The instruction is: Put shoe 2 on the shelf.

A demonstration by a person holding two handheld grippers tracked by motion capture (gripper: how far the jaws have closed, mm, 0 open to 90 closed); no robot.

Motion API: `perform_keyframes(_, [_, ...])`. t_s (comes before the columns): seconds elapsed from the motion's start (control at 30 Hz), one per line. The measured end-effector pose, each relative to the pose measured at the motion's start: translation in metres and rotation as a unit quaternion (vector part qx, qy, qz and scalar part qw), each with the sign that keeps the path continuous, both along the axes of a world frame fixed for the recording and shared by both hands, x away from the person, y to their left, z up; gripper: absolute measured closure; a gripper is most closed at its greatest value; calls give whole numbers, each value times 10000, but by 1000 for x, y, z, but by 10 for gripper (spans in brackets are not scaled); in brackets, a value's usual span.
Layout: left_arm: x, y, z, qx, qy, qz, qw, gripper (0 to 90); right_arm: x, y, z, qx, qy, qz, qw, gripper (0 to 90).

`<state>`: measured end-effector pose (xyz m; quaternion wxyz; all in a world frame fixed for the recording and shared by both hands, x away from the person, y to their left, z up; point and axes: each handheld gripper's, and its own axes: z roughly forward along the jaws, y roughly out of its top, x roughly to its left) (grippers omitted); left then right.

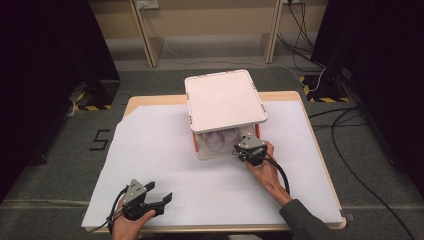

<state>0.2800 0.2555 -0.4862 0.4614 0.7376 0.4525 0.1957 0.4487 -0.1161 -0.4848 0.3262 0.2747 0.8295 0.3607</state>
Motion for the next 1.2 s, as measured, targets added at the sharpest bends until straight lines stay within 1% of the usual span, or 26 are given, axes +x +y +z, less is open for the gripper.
perform_keyframes(0.1, [0, -1, 0, 20, 8, -12, 10000, 202, 3, 1, -3, -15, 22, -28, 10000, 514])
perform_keyframes(0.23, [1, -1, -1, 27, 16, -8, 10000, 202, 5, 3, -2, -47, 12, -67, 10000, 500])
perform_keyframes(0.37, [1, -2, -1, 22, -1, -25, 10000, 202, 6, 3, -2, 1, 6, -105, 9999, 500])
perform_keyframes(0.43, [1, -1, 0, 6, -4, -11, 10000, 202, 3, 2, 0, 119, 100, -126, 9998, 488])
perform_keyframes(0.53, [1, 0, 0, -1, -13, 3, 10000, 202, -2, 1, 3, 153, 205, -28, 9997, 461])
perform_keyframes(0.57, [0, 0, 0, -5, -10, -5, 10000, 202, -6, -1, 4, 211, 255, 11, 9995, 456])
perform_keyframes(0.63, [0, 0, 1, 3, -15, -13, 10000, 202, -16, -7, 8, 350, 435, -2, 9984, 439])
perform_keyframes(0.67, [0, 0, 1, 5, -17, -18, 10000, 202, -18, -10, 10, 438, 485, 9, 9979, 434])
perform_keyframes(0.73, [0, -1, 1, -2, -25, -29, 10000, 202, -30, -22, 17, 750, 649, 26, 9951, 419])
perform_keyframes(0.83, [0, -1, 1, 6, -9, -19, 10000, 202, -42, -35, 22, 985, 831, 33, 9917, 386])
perform_keyframes(0.9, [0, -1, 0, 6, -25, -18, 10000, 202, -52, -44, 23, 1158, 1006, 41, 9882, 353])
perform_keyframes(0.93, [0, -1, 1, 22, -21, -26, 10000, 202, -55, -47, 23, 1193, 1058, 49, 9872, 339])
perform_keyframes(0.97, [0, -2, 1, 26, -19, -31, 10000, 202, -59, -50, 22, 1285, 1100, 56, 9856, 329])
perform_keyframes(1.07, [0, -2, 0, 21, -14, -28, 10000, 202, -69, -58, 21, 1421, 1297, 36, 9813, 274])
perform_keyframes(1.1, [0, -1, 0, 19, -15, -25, 10000, 202, -71, -59, 20, 1446, 1312, 45, 9807, 262])
perform_keyframes(1.2, [0, -1, 0, 22, -9, -20, 10000, 202, -81, -66, 18, 1420, 1397, 21, 9800, 244])
